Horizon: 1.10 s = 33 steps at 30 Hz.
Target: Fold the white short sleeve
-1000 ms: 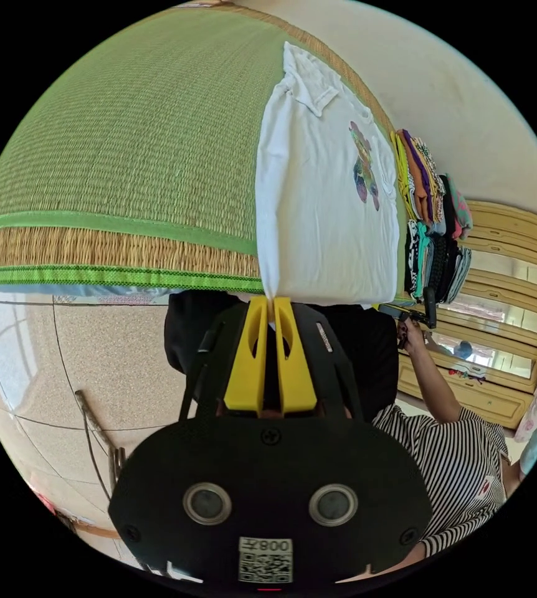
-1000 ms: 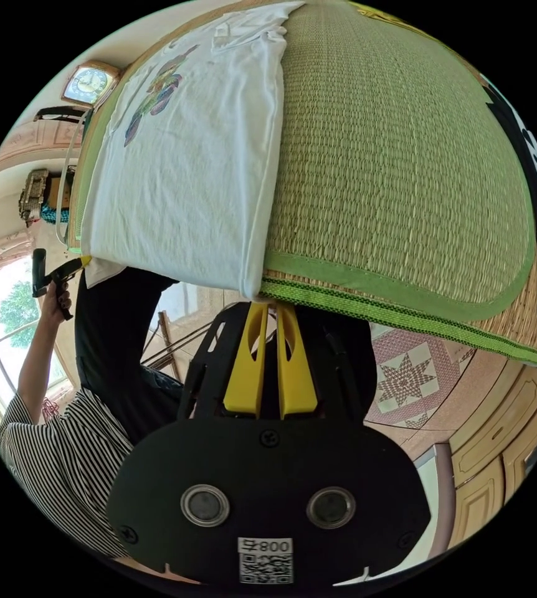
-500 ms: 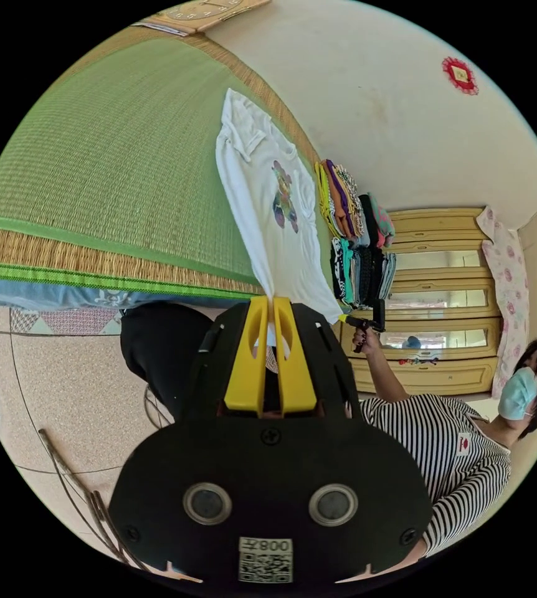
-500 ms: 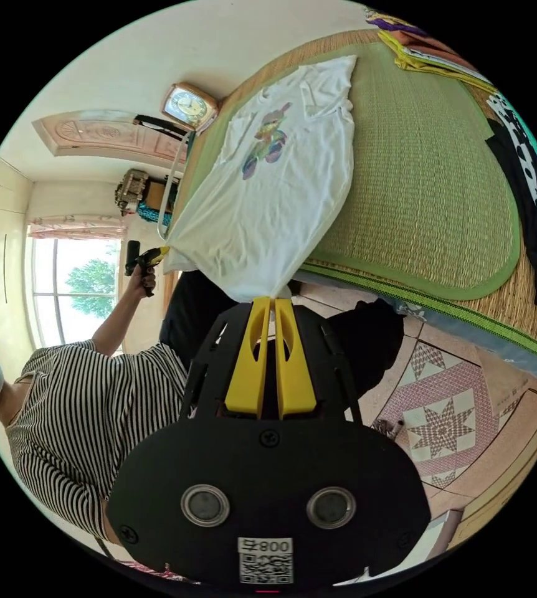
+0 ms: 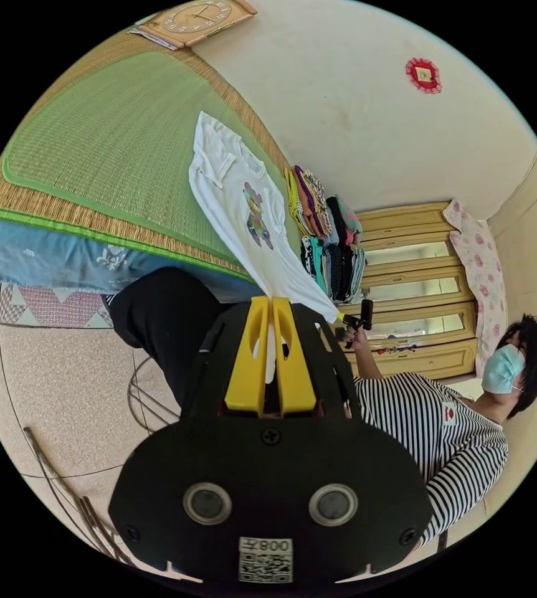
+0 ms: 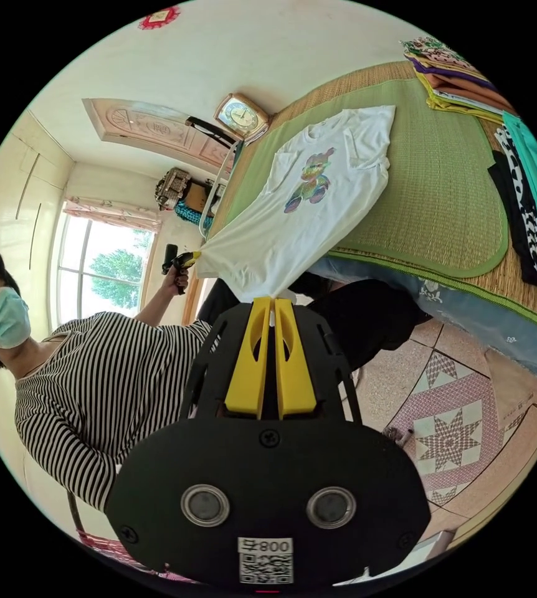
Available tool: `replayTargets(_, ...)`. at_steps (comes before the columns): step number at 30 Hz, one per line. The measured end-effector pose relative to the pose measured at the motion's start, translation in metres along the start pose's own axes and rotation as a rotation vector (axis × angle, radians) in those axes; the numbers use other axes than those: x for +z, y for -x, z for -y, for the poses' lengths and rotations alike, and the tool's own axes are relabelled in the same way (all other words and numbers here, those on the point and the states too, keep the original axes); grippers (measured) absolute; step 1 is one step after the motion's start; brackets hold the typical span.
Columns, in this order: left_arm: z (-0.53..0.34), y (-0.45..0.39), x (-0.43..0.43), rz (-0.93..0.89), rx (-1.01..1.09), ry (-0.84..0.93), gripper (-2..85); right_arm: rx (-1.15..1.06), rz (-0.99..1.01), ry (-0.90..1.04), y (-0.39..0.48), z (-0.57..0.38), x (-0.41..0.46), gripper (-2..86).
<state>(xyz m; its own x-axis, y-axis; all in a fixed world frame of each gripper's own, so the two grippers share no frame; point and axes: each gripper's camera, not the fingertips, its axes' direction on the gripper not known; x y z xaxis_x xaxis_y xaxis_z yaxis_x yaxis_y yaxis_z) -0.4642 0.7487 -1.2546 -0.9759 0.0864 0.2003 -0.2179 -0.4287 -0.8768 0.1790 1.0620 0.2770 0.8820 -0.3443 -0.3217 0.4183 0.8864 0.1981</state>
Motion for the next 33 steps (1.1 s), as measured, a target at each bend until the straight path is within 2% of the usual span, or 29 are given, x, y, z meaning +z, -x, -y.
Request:
replayTargets(11, -0.084, 0.026, -0.02, -0.037, -0.09, -0.027, 1.5, 0.052, 0.022, -0.031, 0.018, -0.073, -0.021, 0.6)
replayTargets(16, -0.11, 0.047, -0.02, -0.156, -0.132, -0.068, 4.8, 0.089, 0.065, -0.07, 0.007, -0.088, -0.026, 0.6)
replayTargets(21, -0.132, 0.047, -0.019, -0.146, -0.127, -0.036, 7.0, 0.077, 0.069, -0.085, 0.012, -0.095, -0.037, 0.6)
replayTargets(27, -0.145, 0.047, -0.021, -0.179, -0.126, -0.033, 2.6, 0.06, 0.092, -0.108, 0.016, -0.104, -0.049, 0.5)
replayTargets(33, -0.156, 0.026, -0.057, -0.264, -0.036, -0.109, 1.0, 0.014, 0.136, -0.163, 0.027, -0.123, -0.07, 0.5)
